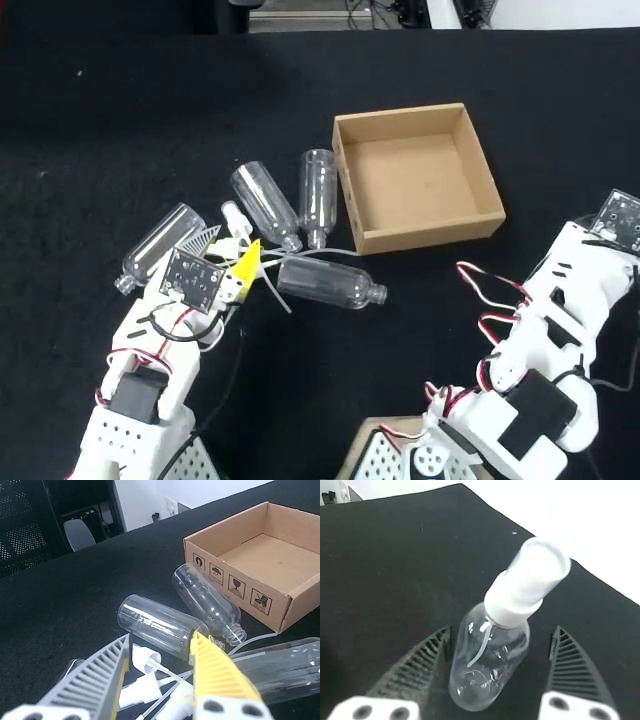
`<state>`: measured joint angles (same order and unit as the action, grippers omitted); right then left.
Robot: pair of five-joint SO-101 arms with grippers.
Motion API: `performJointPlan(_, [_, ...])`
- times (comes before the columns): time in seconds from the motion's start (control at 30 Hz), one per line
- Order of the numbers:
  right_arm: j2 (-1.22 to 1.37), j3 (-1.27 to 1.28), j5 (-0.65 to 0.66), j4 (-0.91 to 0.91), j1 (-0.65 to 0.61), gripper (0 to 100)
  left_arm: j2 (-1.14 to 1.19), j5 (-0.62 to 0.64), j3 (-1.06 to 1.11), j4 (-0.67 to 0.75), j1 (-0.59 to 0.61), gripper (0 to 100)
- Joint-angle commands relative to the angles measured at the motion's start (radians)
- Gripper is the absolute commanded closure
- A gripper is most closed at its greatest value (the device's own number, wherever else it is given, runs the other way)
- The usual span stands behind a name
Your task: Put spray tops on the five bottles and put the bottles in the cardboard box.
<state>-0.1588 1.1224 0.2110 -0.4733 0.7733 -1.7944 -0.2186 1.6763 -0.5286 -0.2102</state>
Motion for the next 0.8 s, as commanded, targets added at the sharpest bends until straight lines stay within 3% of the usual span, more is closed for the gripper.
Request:
performJointPlan(0.0, [-0.002, -0.071, 0.006, -0.029, -0.012, 72.6, -0.006, 0.008, 0.024, -0.006, -0.015, 81])
performJointPlan(0.77, [0.159, -0.197, 0.008, -0.029, 0.008, 72.7, -0.006, 0.008, 0.024, -0.003, -0.015, 81])
